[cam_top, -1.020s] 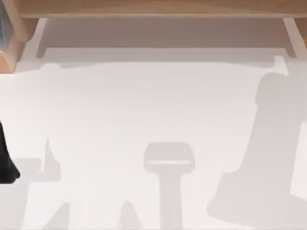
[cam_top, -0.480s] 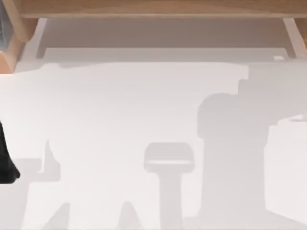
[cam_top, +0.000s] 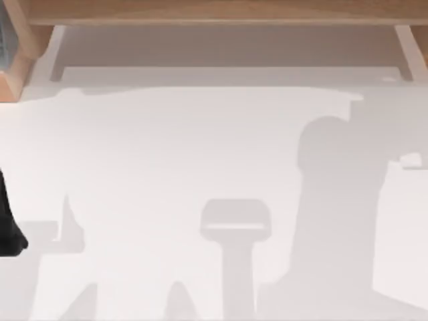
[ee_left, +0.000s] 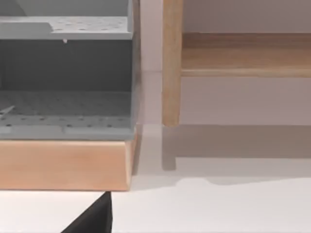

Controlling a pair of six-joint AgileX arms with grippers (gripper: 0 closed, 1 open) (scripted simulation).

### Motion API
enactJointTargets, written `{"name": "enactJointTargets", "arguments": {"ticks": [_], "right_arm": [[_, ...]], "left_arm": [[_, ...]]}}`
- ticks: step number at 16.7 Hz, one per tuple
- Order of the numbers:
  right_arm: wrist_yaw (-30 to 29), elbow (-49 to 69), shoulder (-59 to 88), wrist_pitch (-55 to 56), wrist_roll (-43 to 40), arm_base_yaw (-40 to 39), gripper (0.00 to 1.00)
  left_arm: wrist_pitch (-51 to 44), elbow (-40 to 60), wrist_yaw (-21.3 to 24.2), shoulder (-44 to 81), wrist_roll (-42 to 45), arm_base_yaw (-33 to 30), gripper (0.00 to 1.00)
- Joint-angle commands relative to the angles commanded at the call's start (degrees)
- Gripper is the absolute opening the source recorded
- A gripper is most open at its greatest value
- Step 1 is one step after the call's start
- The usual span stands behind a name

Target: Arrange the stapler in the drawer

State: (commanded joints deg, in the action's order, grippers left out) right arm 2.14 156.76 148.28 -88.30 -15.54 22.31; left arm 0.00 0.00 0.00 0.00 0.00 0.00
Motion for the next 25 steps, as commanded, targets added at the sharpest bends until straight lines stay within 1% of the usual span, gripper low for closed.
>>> {"name": "enactJointTargets", "arguments": {"ticks": [5, 10, 23, 24, 25], "right_arm": [[-0.30, -8.06, 5.16, 3.65, -4.21, -0.18, 0.00], [-0.43, -8.53, 5.69, 3.80, -4.50, -0.14, 0.00], [-0.43, -8.53, 5.69, 3.80, -4.50, -0.14, 0.98], [-0.43, -8.53, 5.69, 3.80, -4.50, -0.14, 1.00], [-0.43, -8.53, 5.69, 3.80, -4.50, -0.14, 1.00]], "left_arm": [[0.00, 0.00, 0.00, 0.00, 0.00, 0.00, 1.00], [0.00, 0.00, 0.00, 0.00, 0.00, 0.00, 1.00], [0.00, 0.00, 0.00, 0.00, 0.00, 0.00, 1.00], [0.00, 0.00, 0.00, 0.00, 0.00, 0.00, 1.00], [0.00, 0.00, 0.00, 0.00, 0.00, 0.00, 1.00]]}}
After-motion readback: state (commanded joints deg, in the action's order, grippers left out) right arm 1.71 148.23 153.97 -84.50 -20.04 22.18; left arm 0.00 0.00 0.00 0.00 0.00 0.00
